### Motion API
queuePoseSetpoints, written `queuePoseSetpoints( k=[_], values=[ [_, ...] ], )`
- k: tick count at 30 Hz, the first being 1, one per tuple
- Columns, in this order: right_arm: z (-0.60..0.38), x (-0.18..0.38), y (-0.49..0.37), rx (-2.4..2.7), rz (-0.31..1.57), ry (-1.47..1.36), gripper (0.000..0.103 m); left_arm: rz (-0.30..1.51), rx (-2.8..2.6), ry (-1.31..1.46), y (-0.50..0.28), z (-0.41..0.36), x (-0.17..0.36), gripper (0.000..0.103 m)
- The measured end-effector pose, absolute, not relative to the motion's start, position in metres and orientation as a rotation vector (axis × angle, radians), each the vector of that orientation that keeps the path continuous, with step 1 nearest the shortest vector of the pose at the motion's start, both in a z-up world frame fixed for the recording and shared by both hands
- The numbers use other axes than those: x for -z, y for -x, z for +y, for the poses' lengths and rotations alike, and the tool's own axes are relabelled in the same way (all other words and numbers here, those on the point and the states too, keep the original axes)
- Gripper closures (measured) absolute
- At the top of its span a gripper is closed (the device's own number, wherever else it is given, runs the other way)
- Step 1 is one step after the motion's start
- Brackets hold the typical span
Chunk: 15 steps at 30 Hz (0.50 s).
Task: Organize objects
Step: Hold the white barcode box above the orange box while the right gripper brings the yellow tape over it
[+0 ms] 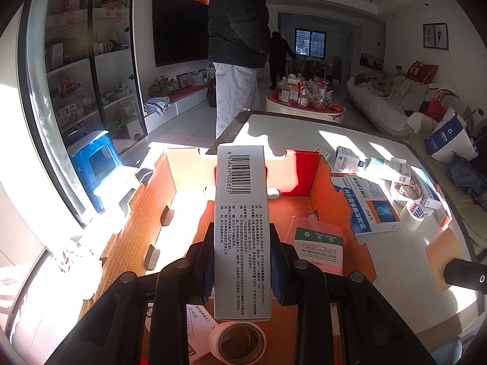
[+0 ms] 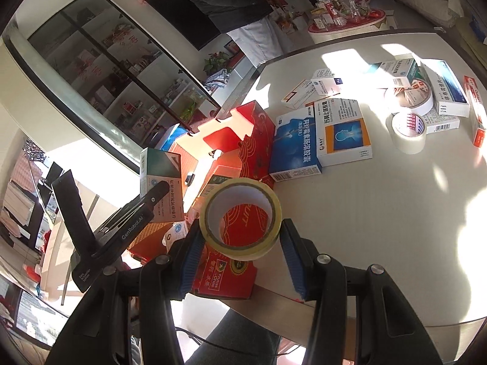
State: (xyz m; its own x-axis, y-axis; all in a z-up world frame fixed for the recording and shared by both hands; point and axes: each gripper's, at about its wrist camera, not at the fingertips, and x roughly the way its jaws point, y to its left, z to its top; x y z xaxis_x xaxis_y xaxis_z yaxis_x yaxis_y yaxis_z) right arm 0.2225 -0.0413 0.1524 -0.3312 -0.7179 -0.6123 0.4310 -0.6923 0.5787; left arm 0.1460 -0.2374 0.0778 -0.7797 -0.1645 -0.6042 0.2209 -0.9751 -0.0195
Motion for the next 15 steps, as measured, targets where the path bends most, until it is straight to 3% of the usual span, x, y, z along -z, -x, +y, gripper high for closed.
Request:
queuePoseSetpoints(
  k=[15],
  values=[
    [-0.140, -0.142, -0.230, 1.882, -0.244, -1.239, 0.053, 0.216, 2.750, -0.972, -0.135, -0.275, -0.071, 0.072]
  ],
)
